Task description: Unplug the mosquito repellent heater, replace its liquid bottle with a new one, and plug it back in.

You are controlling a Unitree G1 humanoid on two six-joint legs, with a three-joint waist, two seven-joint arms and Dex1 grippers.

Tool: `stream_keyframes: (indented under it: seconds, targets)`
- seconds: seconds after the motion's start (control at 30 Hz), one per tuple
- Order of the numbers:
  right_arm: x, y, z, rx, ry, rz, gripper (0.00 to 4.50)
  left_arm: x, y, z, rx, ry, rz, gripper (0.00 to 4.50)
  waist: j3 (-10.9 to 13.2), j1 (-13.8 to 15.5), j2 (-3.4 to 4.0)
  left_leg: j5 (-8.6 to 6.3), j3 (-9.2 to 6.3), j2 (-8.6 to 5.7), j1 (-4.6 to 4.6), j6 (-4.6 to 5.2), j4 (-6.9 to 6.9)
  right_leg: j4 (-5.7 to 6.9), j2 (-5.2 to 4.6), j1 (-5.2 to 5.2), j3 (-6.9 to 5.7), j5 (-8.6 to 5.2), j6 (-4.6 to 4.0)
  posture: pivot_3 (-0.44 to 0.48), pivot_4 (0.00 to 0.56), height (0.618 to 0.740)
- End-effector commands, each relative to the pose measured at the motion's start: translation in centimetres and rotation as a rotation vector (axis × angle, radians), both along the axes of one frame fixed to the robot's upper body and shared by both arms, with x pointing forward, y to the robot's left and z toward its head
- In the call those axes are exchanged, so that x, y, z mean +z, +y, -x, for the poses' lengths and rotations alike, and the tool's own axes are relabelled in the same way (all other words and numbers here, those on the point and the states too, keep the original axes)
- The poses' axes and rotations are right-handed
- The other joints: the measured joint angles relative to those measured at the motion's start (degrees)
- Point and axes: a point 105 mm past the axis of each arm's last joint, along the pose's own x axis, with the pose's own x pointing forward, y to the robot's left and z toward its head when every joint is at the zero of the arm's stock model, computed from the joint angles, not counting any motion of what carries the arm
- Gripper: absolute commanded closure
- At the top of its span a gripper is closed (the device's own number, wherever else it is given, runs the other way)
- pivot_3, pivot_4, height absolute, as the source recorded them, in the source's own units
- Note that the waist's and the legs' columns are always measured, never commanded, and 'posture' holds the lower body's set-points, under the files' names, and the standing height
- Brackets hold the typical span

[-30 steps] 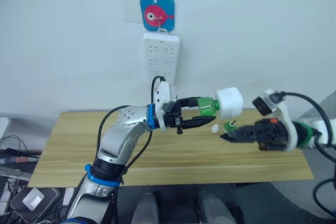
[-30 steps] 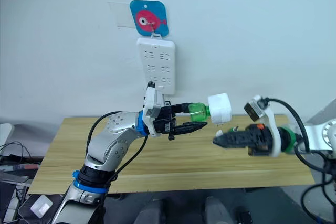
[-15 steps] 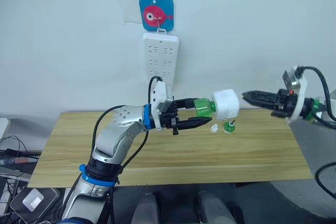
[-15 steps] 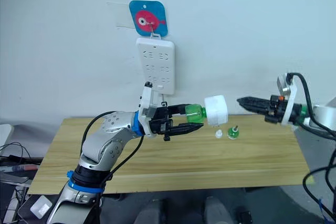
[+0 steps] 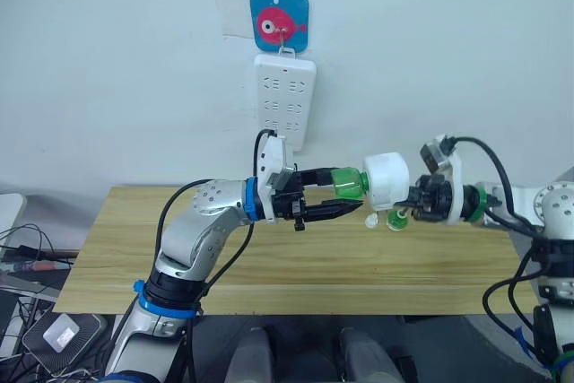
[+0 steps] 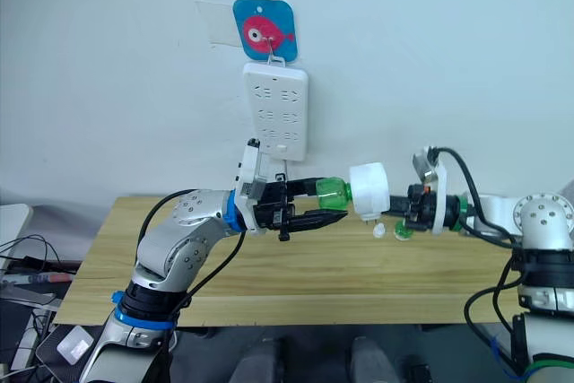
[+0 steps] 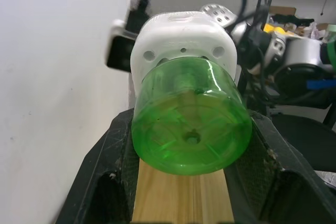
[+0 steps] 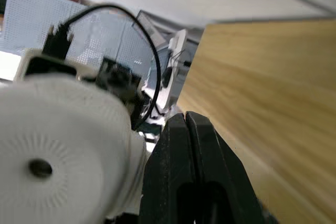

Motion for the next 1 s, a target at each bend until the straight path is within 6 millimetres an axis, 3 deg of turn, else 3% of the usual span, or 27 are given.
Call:
stream_keyframes:
  seconds: [0.03,0.17,0.43,0.67,0.8,1.0]
  targets:
    - [2.4,0.3,2.4,0.081,-0.065,-0.056,4.48,1.2,0.3,-0.1,0.009,-0.053,0.031,2.28,0.0,0.0,0.00,0.00,0.01,0.00,0.00,0.00,0.00,0.00,0.00,0.00,0.01,0.00,0.00,-0.038,0.162,0.740]
    - [4.0,0.8,3.8,0.111,-0.111,-0.113,4.48,0.9,0.4,-0.3,0.014,-0.064,0.015,2.28,0.0,-0.2,0.00,0.00,0.01,0.00,0.02,0.00,0.02,0.01,0.02,0.02,0.01,0.00,0.00,-0.045,0.162,0.740]
    - [7.6,1.9,3.8,0.148,-0.275,-0.182,4.48,0.3,0.4,-0.1,-0.001,-0.067,-0.008,2.28,0.0,-0.9,0.00,0.00,0.01,0.01,0.04,0.00,0.02,0.04,0.04,0.01,0.02,0.00,0.00,-0.057,0.159,0.740]
    - [10.3,2.6,1.7,0.106,-0.339,-0.178,4.48,0.1,0.3,0.1,-0.019,-0.074,-0.023,2.28,0.0,-1.0,0.00,0.00,0.01,0.02,0.03,0.00,0.01,0.03,0.03,0.01,0.02,0.00,0.00,-0.058,0.154,0.740]
    - [10.7,2.6,-0.1,0.016,-0.321,-0.147,4.48,-0.1,0.2,0.3,-0.028,-0.072,-0.029,2.28,0.0,-0.9,0.00,0.00,0.02,0.02,0.02,0.00,0.01,0.02,0.02,0.00,0.02,0.00,0.00,-0.051,0.153,0.740]
    - [7.9,2.0,-1.7,-0.050,-0.292,0.008,4.48,0.0,0.1,0.7,-0.039,-0.064,-0.023,2.28,0.0,-0.9,0.01,0.00,0.02,0.02,0.02,0.00,0.00,0.02,0.01,0.00,0.02,0.00,0.00,-0.041,0.151,0.740]
